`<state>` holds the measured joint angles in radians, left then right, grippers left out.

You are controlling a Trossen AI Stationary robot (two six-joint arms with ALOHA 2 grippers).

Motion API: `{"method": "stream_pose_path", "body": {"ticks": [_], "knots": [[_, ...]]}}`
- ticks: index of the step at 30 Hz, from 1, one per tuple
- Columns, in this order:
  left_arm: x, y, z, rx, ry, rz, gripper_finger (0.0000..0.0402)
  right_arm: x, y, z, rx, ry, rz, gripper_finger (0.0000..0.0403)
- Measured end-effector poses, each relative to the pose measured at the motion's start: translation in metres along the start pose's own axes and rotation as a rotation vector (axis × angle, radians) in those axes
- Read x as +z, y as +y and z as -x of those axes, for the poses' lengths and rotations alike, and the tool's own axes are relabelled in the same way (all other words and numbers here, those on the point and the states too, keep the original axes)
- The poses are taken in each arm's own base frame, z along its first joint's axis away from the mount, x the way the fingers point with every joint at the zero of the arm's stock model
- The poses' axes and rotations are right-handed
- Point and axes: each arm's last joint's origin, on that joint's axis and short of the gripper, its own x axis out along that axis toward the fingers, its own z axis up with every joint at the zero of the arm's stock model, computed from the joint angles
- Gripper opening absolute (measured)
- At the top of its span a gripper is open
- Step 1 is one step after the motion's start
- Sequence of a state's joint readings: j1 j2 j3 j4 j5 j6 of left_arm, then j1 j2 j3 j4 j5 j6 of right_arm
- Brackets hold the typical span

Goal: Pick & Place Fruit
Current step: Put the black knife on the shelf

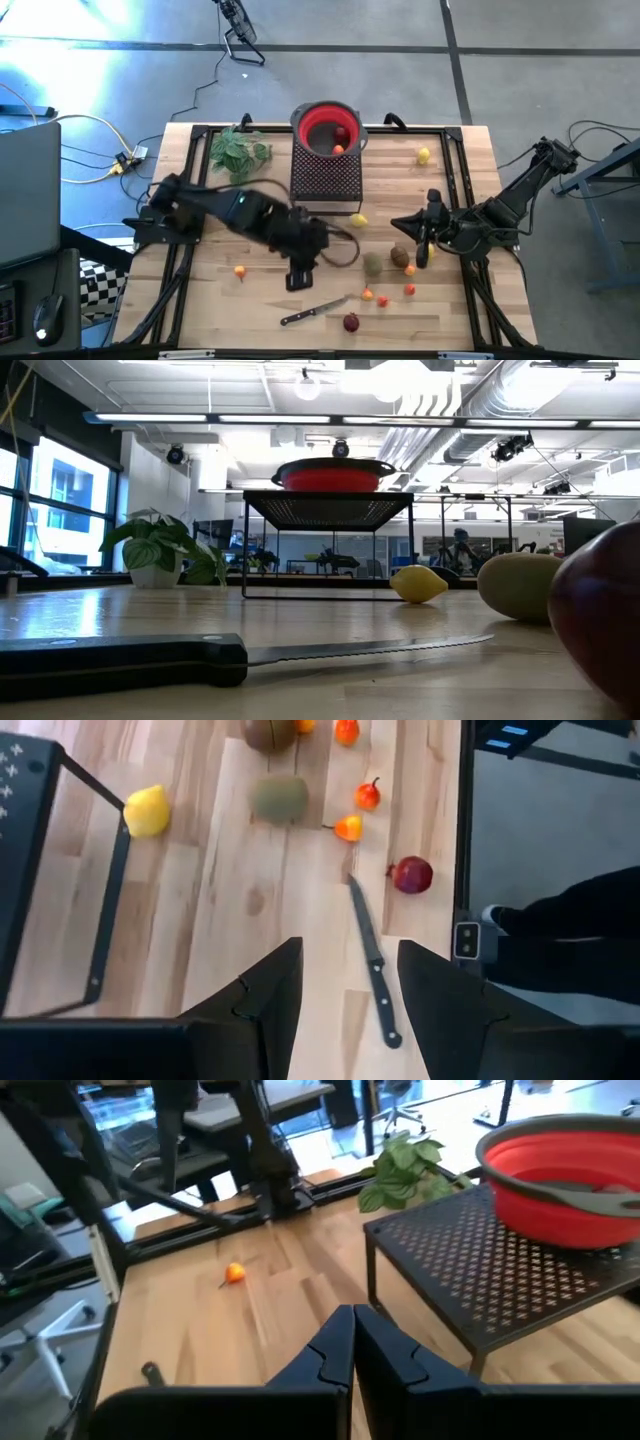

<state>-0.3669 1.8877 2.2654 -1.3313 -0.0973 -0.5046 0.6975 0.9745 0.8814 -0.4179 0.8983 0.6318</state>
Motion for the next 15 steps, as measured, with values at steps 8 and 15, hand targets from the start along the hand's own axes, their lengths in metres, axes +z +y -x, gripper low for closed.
{"method": "stream_pose_path", "body": {"ticks": [8,15], "knots": [[-0.024,-0.037,0.002,-0.005,0.006,0.028,0.0161,-0.001,0.0,0.0,0.008,0.01,0.011,0.0003],[-0.039,-0.057,0.001,-0.023,0.032,0.087,0.0161,-0.004,-0.003,0.0,-0.011,0.035,0.05,0.0003]]}}
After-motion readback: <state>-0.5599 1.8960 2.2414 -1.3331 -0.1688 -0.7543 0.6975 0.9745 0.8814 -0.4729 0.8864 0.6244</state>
